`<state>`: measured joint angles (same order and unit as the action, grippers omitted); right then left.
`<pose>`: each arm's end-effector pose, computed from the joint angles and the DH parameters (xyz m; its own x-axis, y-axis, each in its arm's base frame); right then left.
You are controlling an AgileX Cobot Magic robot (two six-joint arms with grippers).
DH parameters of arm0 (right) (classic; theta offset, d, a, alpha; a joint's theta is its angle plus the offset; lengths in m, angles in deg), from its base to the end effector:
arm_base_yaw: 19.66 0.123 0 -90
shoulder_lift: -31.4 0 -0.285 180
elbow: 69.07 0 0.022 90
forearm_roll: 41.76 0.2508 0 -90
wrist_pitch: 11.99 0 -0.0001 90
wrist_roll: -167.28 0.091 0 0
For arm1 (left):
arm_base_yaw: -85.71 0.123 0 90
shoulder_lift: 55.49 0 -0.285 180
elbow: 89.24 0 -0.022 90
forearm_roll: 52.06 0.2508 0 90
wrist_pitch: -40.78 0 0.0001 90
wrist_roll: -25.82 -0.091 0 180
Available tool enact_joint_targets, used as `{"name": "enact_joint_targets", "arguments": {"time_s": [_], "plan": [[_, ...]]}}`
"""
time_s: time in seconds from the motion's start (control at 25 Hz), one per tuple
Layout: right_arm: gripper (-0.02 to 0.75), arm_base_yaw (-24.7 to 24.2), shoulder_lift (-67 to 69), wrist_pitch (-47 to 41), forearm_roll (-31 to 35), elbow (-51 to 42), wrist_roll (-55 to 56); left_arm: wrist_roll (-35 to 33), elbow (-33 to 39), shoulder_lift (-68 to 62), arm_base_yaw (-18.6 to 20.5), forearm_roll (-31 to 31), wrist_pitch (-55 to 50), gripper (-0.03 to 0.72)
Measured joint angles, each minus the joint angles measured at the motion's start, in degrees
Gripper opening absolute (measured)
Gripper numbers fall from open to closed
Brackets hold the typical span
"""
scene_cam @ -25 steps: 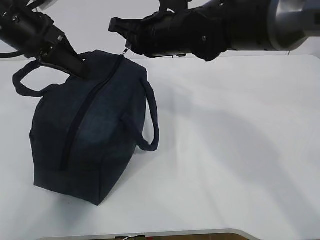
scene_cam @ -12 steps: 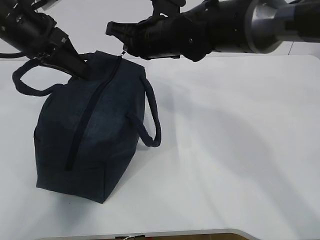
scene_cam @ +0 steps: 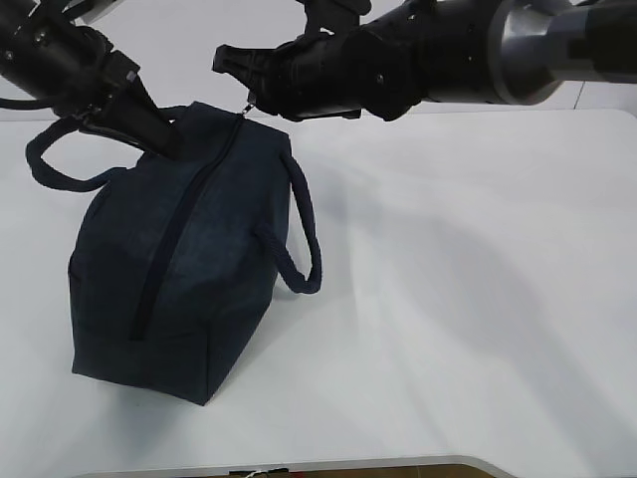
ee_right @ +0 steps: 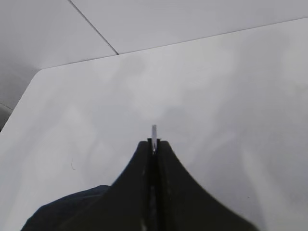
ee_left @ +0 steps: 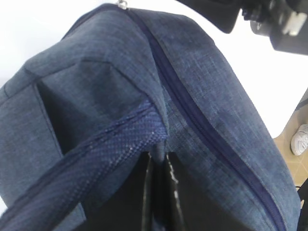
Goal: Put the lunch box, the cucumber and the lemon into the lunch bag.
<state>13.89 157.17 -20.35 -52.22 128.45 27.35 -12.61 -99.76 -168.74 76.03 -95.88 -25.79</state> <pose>0.4122 0.2705 0.2560 -0.5868 0.2055 -0.7832 -0.2785 0.8570 0.4335 0.3687 -0.1216 0.2843 -0.7943 0.3716 -0.4806 0.5931 0.6458 -0.4808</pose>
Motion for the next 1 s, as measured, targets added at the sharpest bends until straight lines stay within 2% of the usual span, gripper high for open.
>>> {"name": "enact_joint_targets", "arguments": {"time_s": [0.64, 1.0], "plan": [[0.005, 0.0, -0.1, -2.5, 0.0, 1.3, -0.1, 0.3, 0.0, 0.3, -0.3, 0.1, 0.0, -0.006], [0.005, -2.3, -0.1, -3.4, 1.2, 1.3, -0.1, 0.5, -0.1, 0.3, -2.8, 0.7, 2.3, -0.007]]}}
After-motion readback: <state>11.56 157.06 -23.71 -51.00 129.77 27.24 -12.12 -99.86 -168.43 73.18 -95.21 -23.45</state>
